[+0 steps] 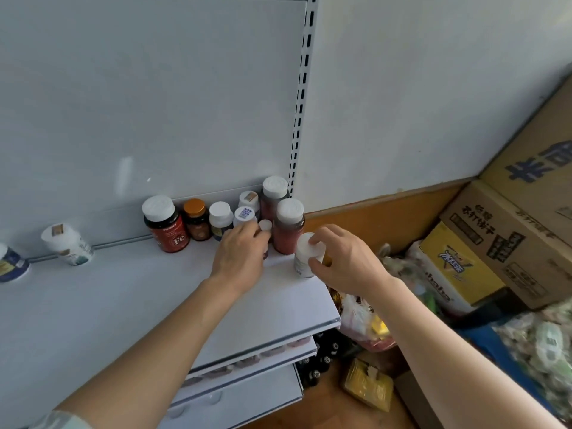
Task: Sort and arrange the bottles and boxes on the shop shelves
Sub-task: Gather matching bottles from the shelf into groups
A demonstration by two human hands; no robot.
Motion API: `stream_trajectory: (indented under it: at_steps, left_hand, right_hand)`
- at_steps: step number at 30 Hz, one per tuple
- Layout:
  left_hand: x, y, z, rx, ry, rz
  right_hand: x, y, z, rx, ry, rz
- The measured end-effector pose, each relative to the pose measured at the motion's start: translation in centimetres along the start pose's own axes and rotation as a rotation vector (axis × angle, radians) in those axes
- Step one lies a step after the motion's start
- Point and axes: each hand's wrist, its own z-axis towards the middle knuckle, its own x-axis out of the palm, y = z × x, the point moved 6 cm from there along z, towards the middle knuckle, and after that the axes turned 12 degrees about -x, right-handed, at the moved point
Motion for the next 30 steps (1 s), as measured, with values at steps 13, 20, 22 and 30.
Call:
stream_trajectory:
  at_steps: [13, 20, 22, 30]
  left_hand:
    - [-1.4, 0.9, -2.3, -0.168, 0.165, -0.429]
    - [-3.8, 2.3, -4.6, -0.320, 0.124, -0.721]
    - [-4.4, 3.2, -5.6, -0.383, 0.123, -0.746]
    - [-7.2, 8.2, -10.6, -0.512, 0.083, -0.758]
  right_hand:
    - [-0.4, 0.5, 0.5, -0.052, -0.044, 0.186]
    - [0.5, 2.5, 2.6, 0.132, -0.036, 0.466]
    - [1.1, 3.7, 3.0, 0.132, -0.045, 0.497]
    - [2.6, 10.2, 4.4, 0.090, -0.032, 0.525]
